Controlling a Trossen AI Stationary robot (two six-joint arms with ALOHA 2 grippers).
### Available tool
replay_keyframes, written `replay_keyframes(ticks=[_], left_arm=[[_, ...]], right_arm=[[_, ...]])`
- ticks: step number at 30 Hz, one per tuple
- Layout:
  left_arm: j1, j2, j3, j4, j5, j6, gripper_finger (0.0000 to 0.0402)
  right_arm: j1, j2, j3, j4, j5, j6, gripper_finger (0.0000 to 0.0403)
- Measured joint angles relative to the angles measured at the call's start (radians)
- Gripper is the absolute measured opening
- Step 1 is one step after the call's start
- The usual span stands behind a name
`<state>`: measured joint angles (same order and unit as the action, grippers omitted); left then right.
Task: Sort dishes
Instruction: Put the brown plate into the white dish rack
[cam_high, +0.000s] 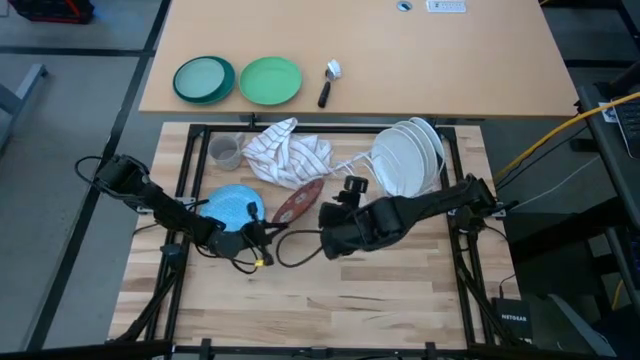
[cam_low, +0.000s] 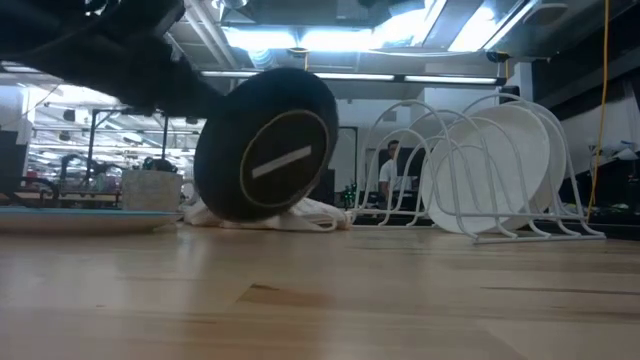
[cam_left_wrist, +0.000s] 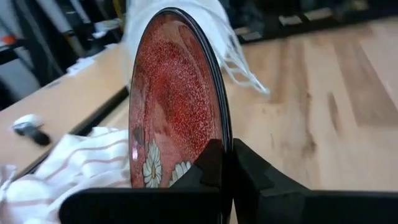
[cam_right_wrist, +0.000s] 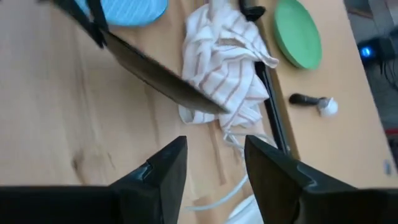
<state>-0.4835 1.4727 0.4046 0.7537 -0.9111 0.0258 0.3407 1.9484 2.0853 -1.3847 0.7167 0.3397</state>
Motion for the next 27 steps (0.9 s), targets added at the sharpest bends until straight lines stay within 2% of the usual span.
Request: replay_keyframes(ticks=[3, 7, 14, 20, 27], left_arm=[[0.000, 0.000, 0.000, 0.082, -0.044, -0.003, 0.0000], [-0.001, 0.000, 0.000, 0.200, -0.049, -0.001, 0.0000], [-0.027, 0.000, 0.001, 0.442, -0.050, -0.007, 0.0000], [-0.066, 0.000, 0.004, 0.620, -0.049, -0.081, 0.0000], [-0.060, 0.000, 0.112, 0.561, -0.006, -0.227, 0.0000]], right_arm=[[0.024, 0.002, 0.000, -0.001, 0.021, 0.076, 0.0166], [0.058, 0.001, 0.001, -0.012, 0.079, 0.099, 0.0166], [0.094, -0.006, 0.061, -0.189, 0.186, 0.098, 0.0166], [0.098, -0.054, 0.061, -0.187, 0.281, -0.037, 0.0166], [0.097, -0.134, 0.061, -0.187, 0.467, -0.237, 0.0166]])
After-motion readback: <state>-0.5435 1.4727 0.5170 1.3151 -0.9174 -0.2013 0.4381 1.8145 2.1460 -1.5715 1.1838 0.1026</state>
